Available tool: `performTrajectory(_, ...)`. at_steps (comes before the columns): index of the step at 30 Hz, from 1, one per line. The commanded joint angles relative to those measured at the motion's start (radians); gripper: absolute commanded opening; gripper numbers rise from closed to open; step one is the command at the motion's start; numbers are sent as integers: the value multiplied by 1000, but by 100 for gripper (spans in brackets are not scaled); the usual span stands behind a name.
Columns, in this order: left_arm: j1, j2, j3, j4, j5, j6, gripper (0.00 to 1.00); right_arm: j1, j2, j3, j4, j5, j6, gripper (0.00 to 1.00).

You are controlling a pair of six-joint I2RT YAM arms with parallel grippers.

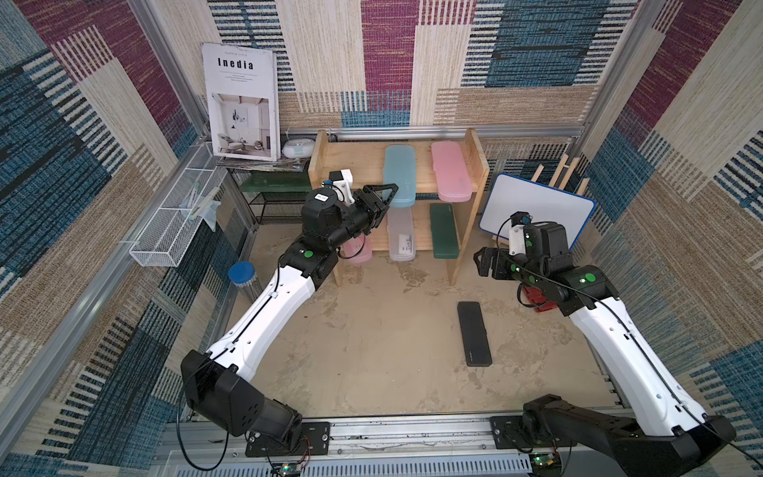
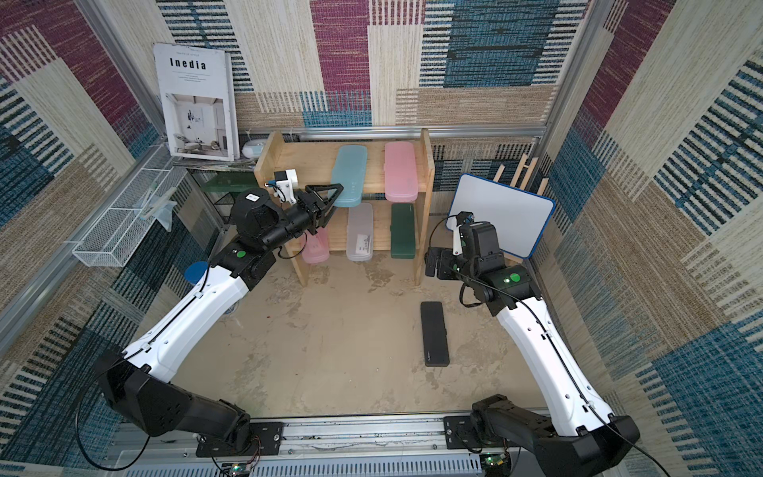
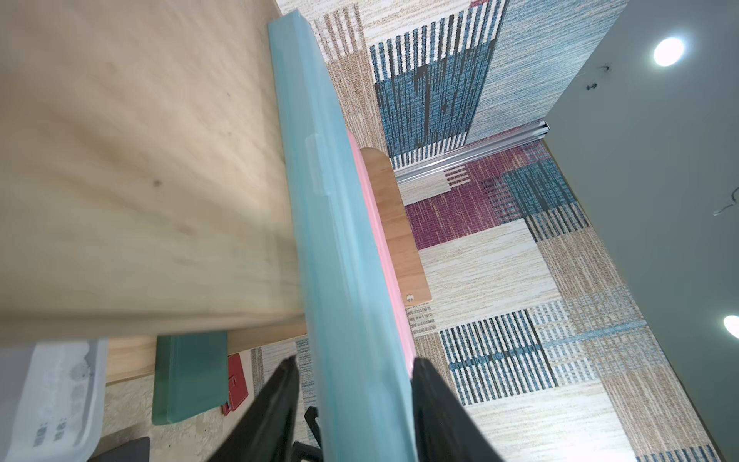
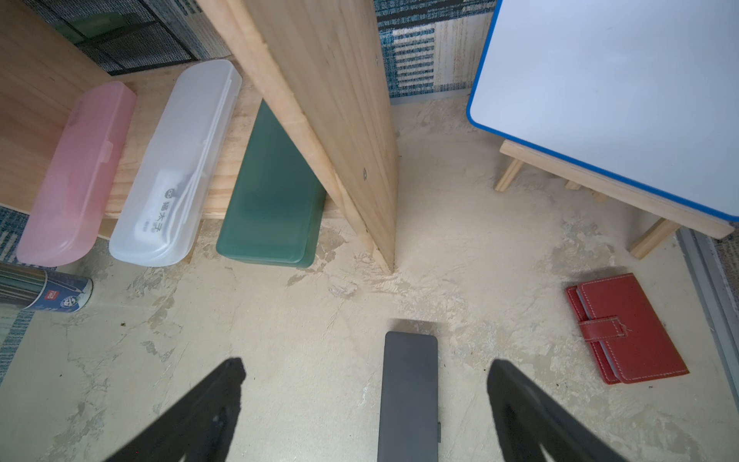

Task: Remove the pencil cases from the shelf
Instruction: Pick up the pencil case from the shelf.

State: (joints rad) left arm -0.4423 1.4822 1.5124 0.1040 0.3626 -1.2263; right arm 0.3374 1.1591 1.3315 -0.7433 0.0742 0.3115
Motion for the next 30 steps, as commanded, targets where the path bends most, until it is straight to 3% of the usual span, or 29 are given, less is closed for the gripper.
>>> performTrajectory(1, -1, -16, 7, -7, -11, 19, 30, 0, 4, 6, -10, 3, -14, 99)
performTrajectory(6, -2, -69, -18, -55, -34, 63, 19, 2, -3, 23, -11, -4, -15, 98)
performTrajectory(9, -3, -118, -49, -43, -41, 128, 17, 52, -9, 91, -46, 57, -25, 97)
performTrajectory(14, -40, -292, -161, -46, -166, 396, 17, 187, -13, 324, -60, 103, -23, 97)
performTrajectory(18, -117, -480, -293, -44, -341, 691, 19, 294, 106, 587, -95, -2, 12, 96)
performTrajectory(21, -149, -586, -370, -45, -424, 831, 20, 397, 210, 699, -33, -105, 56, 98)
performTrajectory(24, -163, -659, -423, -50, -480, 912, 20, 468, 280, 716, 114, -218, 116, 99)
performTrajectory(30, -170, -722, -465, -79, -521, 967, 20, 569, 493, 953, 150, -255, 150, 99)
